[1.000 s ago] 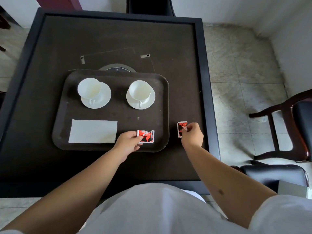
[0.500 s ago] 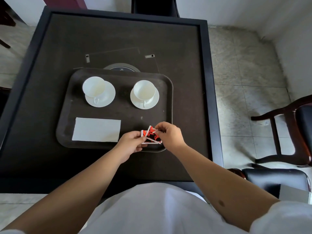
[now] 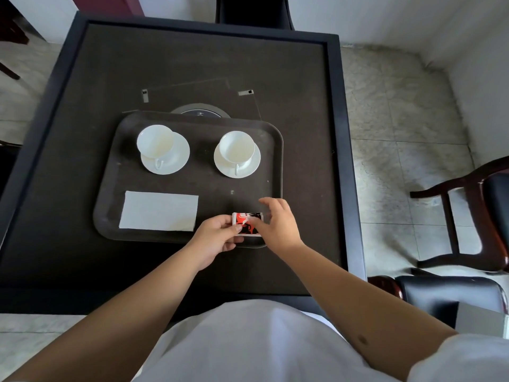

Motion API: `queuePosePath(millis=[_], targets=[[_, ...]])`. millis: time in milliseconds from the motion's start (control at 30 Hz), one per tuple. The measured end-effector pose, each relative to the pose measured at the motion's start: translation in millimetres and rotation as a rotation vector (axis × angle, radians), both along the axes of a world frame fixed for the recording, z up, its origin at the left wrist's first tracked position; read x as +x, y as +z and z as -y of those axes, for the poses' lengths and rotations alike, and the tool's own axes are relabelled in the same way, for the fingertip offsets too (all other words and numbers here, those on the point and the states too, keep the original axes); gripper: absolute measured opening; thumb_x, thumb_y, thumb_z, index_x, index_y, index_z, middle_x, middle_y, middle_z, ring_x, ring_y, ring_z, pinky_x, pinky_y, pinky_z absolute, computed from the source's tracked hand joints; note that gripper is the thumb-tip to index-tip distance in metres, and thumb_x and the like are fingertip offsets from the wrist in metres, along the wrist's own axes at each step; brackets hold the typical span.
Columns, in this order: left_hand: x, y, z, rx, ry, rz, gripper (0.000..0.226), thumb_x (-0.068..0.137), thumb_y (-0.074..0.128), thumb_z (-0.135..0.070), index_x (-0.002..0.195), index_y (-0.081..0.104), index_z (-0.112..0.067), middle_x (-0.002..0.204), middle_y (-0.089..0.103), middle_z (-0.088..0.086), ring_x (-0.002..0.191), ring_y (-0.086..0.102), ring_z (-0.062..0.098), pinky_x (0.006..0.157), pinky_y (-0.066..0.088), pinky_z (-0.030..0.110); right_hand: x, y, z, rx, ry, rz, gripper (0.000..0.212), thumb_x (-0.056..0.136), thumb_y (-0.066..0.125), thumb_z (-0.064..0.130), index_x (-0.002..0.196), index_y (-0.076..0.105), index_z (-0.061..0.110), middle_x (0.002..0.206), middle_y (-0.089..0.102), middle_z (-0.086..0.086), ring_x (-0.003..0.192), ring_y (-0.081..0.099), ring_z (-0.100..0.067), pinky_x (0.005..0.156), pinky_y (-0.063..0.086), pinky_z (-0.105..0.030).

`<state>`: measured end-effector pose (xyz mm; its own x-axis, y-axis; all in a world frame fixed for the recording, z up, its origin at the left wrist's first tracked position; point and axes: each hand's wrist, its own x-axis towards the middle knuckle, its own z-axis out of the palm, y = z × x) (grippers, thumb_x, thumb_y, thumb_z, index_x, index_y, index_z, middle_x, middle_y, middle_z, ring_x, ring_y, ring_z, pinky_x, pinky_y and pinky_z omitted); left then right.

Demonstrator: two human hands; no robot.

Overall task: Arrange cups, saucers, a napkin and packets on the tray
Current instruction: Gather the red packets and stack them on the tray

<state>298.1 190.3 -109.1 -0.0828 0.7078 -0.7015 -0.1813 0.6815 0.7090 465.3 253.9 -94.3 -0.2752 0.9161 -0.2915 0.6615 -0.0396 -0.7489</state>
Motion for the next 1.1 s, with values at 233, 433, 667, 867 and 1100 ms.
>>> queuePosePath(millis=[233, 433, 667, 867, 1100], targets=[[-2.0, 0.1, 1.1, -0.025, 0.002, -0.016, 0.017, 0.094, 0.065, -0.015, 0.108, 0.068, -0.023, 0.094, 0.076, 0.000, 0.087, 0.074, 0.017, 0.063, 0.055, 0.025, 13.9, -6.9, -2.2, -0.457, -0.119, -0.255, 0.004, 0.091, 0.067, 0.021, 0.093, 0.069, 0.019, 0.077, 0.069, 0.003, 0.069, 0.061, -0.010, 0.061, 0.049, -0.023], [-0.6, 0.4, -0.7, -0.025, -0.021, -0.103, 0.020, 0.094, 0.065, -0.017, 0.112, 0.068, -0.025, 0.102, 0.074, -0.003, 0.092, 0.072, 0.012, 0.067, 0.054, 0.024, 11.0, -10.1, -3.3, -0.451, -0.129, -0.215, 0.004, 0.091, 0.068, 0.018, 0.089, 0.068, 0.021, 0.077, 0.069, 0.003, 0.067, 0.061, -0.010, 0.063, 0.051, -0.025], [-7.4, -0.4, -11.0, -0.036, -0.060, -0.264, 0.028, 0.096, 0.061, -0.028, 0.123, 0.066, -0.021, 0.107, 0.067, -0.003, 0.096, 0.061, 0.013, 0.068, 0.049, 0.025, -1.2, -10.2, -8.4, -0.395, -0.146, -0.134, 0.009, 0.091, 0.068, 0.019, 0.086, 0.067, 0.027, 0.077, 0.069, 0.006, 0.067, 0.062, -0.008, 0.063, 0.055, -0.026], [-8.3, -3.2, -18.8, 0.000, -0.148, -0.478, 0.029, 0.095, 0.063, -0.025, 0.122, 0.065, -0.016, 0.112, 0.069, 0.000, 0.099, 0.063, 0.014, 0.086, 0.055, 0.037, -9.7, -13.9, -12.6, -0.368, -0.181, -0.013, 0.010, 0.088, 0.071, 0.026, 0.079, 0.068, 0.030, 0.076, 0.069, 0.004, 0.069, 0.064, -0.011, 0.068, 0.058, -0.032], [-11.5, -5.9, -24.8, -0.009, -0.196, -0.552, 0.023, 0.095, 0.062, -0.020, 0.117, 0.068, -0.018, 0.105, 0.071, -0.001, 0.094, 0.065, 0.014, 0.088, 0.056, 0.043, -18.5, -17.5, -17.4, -0.347, -0.170, 0.079, 0.011, 0.086, 0.071, 0.030, 0.076, 0.067, 0.030, 0.075, 0.067, 0.008, 0.070, 0.063, -0.008, 0.057, 0.048, -0.023]])
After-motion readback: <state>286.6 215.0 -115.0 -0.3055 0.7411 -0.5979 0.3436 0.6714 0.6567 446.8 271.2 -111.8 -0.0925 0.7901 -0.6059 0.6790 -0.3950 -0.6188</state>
